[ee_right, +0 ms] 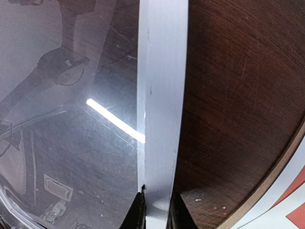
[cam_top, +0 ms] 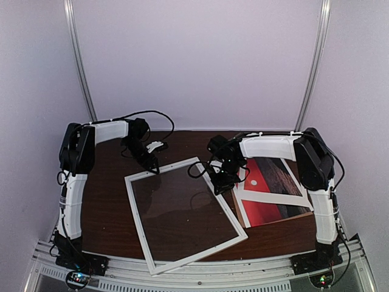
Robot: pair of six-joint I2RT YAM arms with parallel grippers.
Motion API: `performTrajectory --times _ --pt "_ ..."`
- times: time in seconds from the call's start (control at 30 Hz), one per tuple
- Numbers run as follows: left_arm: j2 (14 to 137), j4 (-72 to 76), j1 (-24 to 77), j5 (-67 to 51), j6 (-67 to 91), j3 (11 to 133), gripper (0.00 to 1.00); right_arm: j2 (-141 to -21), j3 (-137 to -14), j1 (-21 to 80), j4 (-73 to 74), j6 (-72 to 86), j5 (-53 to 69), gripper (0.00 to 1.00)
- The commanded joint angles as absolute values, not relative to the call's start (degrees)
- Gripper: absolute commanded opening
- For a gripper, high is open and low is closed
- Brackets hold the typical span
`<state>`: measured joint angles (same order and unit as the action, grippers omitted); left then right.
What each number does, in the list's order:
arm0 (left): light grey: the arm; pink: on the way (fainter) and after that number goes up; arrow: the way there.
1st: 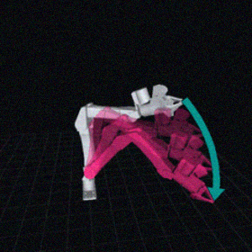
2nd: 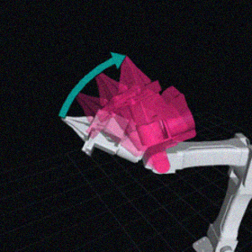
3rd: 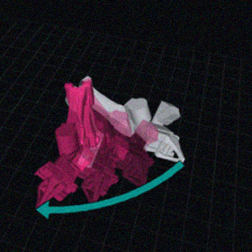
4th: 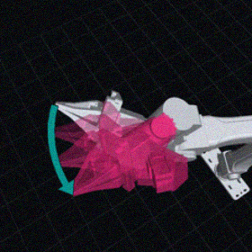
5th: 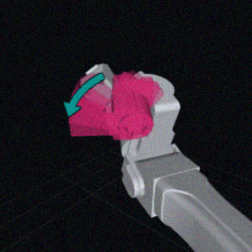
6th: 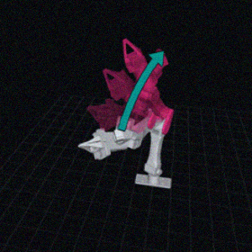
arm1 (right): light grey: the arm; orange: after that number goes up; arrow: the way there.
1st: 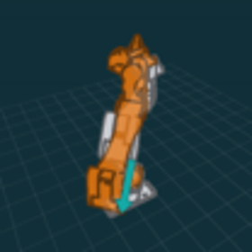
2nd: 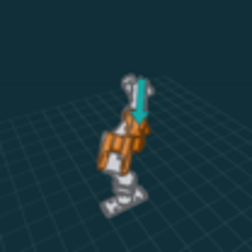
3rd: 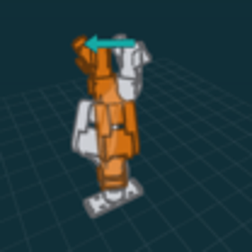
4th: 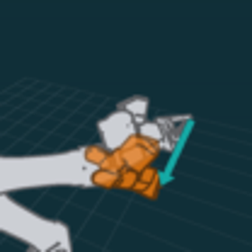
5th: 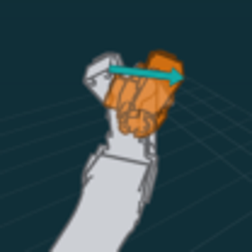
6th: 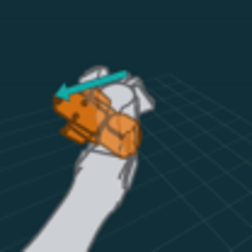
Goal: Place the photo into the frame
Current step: Rotate the photo frame at the center of the board.
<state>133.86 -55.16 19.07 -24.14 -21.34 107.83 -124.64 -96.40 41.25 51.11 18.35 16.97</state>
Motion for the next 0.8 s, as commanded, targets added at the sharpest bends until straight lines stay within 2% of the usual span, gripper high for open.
performTrajectory --times 0.0,0.17,0.4,0.63,0.77 --pt "134.7 -54.6 20.9 -16.3 -21.6 104.8 0.47 -125.3 -95.9 40.5 48.7 17.9 18.5 0.09" --pt "134.4 -54.5 20.8 -16.4 -21.3 105.3 0.39 -125.0 -95.4 40.3 48.5 17.8 18.8 0.09" --pt "133.6 -54.5 18.3 -24.6 -20.0 107.9 0.32 -124.8 -94.8 40.3 48.2 17.9 18.7 0.09" --pt "134.9 -55.7 16.8 -27.6 -20.3 109.6 0.26 -124.7 -94.3 40.2 48.0 17.9 18.7 0.08" --pt "136.3 -57.2 16.7 -26.5 -20.8 110.7 0.15 -124.5 -93.8 40.1 47.7 17.9 18.7 0.08"
